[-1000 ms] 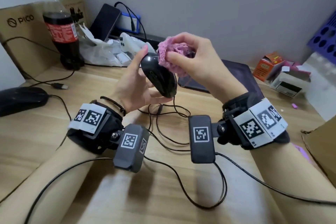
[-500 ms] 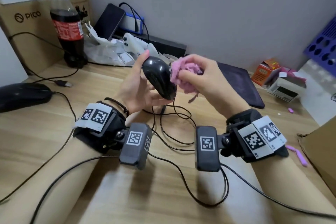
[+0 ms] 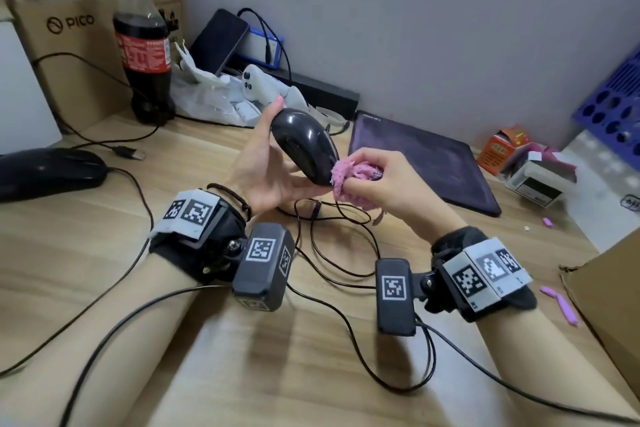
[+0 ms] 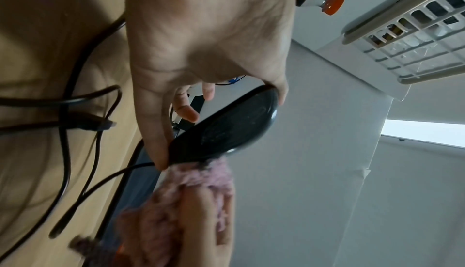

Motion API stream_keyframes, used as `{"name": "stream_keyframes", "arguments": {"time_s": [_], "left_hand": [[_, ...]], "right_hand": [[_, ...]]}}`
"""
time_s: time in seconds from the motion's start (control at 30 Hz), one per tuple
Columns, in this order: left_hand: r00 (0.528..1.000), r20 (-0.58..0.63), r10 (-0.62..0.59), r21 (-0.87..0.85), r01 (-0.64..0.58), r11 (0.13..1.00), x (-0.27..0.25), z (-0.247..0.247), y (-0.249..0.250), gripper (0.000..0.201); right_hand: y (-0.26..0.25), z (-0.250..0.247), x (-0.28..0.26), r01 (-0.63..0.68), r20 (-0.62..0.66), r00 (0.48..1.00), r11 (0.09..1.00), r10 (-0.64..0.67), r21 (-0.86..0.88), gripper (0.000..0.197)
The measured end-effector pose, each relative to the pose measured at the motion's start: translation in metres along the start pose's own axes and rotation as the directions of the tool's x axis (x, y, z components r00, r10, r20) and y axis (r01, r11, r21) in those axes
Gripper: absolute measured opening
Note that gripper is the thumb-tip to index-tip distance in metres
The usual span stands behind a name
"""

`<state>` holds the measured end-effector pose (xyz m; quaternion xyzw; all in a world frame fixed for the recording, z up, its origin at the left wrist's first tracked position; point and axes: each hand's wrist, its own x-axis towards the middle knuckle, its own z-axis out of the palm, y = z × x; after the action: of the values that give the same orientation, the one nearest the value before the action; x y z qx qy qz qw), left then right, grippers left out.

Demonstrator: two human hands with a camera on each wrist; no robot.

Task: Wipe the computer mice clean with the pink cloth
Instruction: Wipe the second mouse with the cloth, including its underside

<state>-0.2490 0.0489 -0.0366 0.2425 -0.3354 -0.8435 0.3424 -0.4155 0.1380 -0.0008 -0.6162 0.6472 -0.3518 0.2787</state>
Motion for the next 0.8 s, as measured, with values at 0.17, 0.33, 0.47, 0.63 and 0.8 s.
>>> {"name": "stream_keyframes", "arguments": {"time_s": [0.17, 0.33, 0.47, 0.63, 0.8], "left_hand": [[1.0, 0.022, -0.006, 0.115, 0.003, 0.993, -0.002, 0.001, -0.004, 0.066], [0.994, 0.098, 0.052, 0.229, -0.073, 0.971, -0.006, 0.007, 0.001, 0.074], [0.995, 0.051, 0.088, 0.106, -0.093, 0.99, -0.008, 0.002, 0.006, 0.083], [0.993, 0.008, 0.117, 0.088, -0.117, 0.989, -0.007, 0.0, 0.01, 0.073], [0.994, 0.043, 0.102, 0.154, -0.107, 0.982, -0.005, 0.0, 0.006, 0.073]], "right_hand": [[-0.029, -0.014, 0.003, 0.093, -0.087, 0.993, 0.977, -0.078, 0.193, 0.013], [-0.05, 0.0, 0.01, 0.193, -0.118, 0.976, 0.977, -0.182, 0.088, 0.017], [-0.027, 0.013, 0.003, 0.137, -0.052, 0.99, 0.984, -0.132, 0.117, 0.011], [0.01, 0.014, -0.001, -0.05, -0.058, 0.997, 0.999, 0.049, -0.015, 0.012], [-0.016, -0.011, 0.008, 0.016, -0.103, 0.995, 0.999, -0.01, 0.052, 0.013]]}}
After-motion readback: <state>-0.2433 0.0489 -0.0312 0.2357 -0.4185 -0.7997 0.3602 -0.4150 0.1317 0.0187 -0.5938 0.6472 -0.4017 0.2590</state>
